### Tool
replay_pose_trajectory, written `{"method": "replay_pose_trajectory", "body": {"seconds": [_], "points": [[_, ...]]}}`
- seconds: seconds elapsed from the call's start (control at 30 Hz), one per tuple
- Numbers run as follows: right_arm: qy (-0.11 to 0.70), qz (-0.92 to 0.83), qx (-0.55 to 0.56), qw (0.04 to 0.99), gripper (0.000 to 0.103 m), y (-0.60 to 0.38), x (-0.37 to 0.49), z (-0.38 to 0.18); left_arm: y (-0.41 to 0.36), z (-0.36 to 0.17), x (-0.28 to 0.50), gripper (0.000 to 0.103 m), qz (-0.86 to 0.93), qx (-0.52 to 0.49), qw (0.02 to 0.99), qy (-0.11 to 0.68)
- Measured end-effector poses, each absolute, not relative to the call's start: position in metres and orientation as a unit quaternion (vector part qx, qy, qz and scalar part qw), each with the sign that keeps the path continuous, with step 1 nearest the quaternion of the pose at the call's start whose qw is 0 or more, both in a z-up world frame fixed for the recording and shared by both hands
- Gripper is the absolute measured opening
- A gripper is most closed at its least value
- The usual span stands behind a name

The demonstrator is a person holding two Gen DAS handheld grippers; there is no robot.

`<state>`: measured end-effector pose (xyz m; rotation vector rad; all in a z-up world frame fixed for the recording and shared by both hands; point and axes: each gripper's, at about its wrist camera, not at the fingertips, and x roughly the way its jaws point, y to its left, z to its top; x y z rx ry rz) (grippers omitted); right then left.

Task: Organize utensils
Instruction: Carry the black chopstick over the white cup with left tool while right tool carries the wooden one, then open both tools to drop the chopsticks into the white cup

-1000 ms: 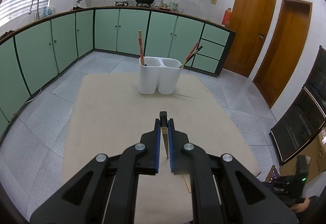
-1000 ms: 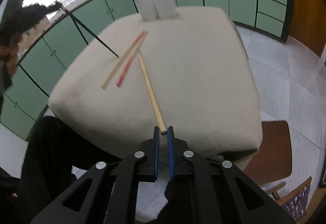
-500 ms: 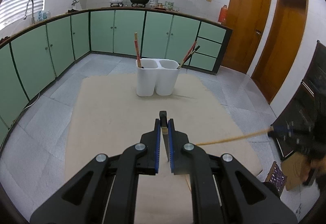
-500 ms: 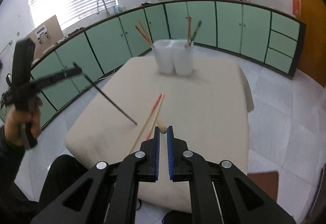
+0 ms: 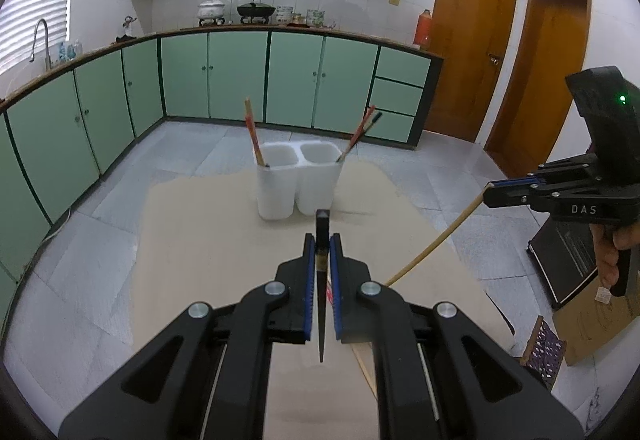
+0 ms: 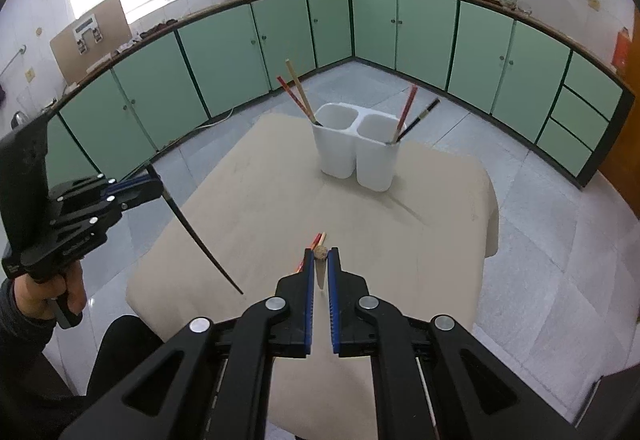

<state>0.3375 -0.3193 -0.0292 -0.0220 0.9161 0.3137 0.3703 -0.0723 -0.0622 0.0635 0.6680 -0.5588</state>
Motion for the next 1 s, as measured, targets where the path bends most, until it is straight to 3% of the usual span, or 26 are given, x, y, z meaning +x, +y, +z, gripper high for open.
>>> {"method": "replay_pose_trajectory", "body": {"seconds": [0.73, 1.0], "points": [[0.394, 0.116, -0.035, 0.911, 0.006, -0.318, 0.457, 0.099, -0.138, 0.052, 0.502, 0.006, -0.248, 0.022, 0.94, 0.235], [0.405, 0.094, -0.026, 0.909, 0.006, -0.331, 0.526, 0.079, -0.17, 0.051, 0.566, 0.006, -0.226, 0.026, 0.951, 0.209]]}}
